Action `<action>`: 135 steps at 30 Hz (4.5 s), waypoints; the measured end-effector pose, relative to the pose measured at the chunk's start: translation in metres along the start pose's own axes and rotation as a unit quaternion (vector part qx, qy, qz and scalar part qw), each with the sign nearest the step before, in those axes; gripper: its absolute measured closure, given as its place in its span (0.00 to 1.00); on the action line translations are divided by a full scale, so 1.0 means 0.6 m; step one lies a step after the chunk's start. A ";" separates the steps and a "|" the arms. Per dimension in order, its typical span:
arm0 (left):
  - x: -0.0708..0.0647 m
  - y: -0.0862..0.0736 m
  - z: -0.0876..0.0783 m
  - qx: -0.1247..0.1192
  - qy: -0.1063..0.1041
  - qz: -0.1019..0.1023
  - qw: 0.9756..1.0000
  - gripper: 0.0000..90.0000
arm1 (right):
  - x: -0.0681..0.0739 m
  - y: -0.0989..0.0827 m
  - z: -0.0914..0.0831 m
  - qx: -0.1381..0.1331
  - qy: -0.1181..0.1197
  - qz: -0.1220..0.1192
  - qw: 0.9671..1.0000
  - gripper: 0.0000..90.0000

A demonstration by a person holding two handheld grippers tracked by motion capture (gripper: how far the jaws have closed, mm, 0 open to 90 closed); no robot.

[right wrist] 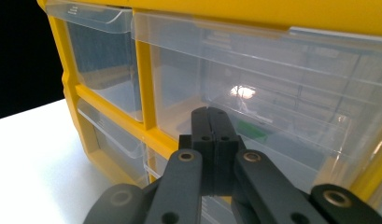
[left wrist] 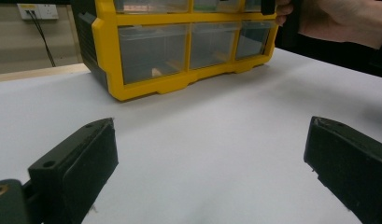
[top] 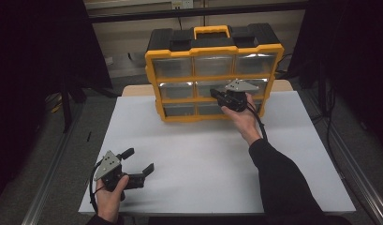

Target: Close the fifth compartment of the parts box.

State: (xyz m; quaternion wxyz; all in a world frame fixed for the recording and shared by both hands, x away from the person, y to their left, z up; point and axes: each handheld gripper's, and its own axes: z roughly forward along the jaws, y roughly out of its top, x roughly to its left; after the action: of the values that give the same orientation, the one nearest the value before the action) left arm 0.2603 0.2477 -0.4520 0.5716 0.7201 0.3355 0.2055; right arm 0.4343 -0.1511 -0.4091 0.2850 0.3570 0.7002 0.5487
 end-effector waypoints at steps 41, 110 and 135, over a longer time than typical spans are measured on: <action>-0.003 0.000 -0.001 0.002 -0.001 0.002 1.000 0.03 | 0.015 -0.027 -0.119 0.008 0.040 0.066 0.997 0.02; 0.003 -0.003 -0.004 0.010 0.018 0.003 1.000 0.03 | 0.010 -0.147 -0.407 0.021 -0.069 0.032 0.997 0.02; 0.005 -0.003 -0.002 0.016 0.017 -0.001 1.000 0.03 | 0.010 -0.170 -0.432 0.021 -0.086 0.035 0.995 0.02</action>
State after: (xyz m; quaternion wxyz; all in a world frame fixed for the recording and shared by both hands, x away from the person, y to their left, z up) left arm 0.2610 0.2508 -0.4538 0.5545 0.7254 0.3487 0.2117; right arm 0.2065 -0.3073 -0.4472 0.3167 0.4334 0.6717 0.5106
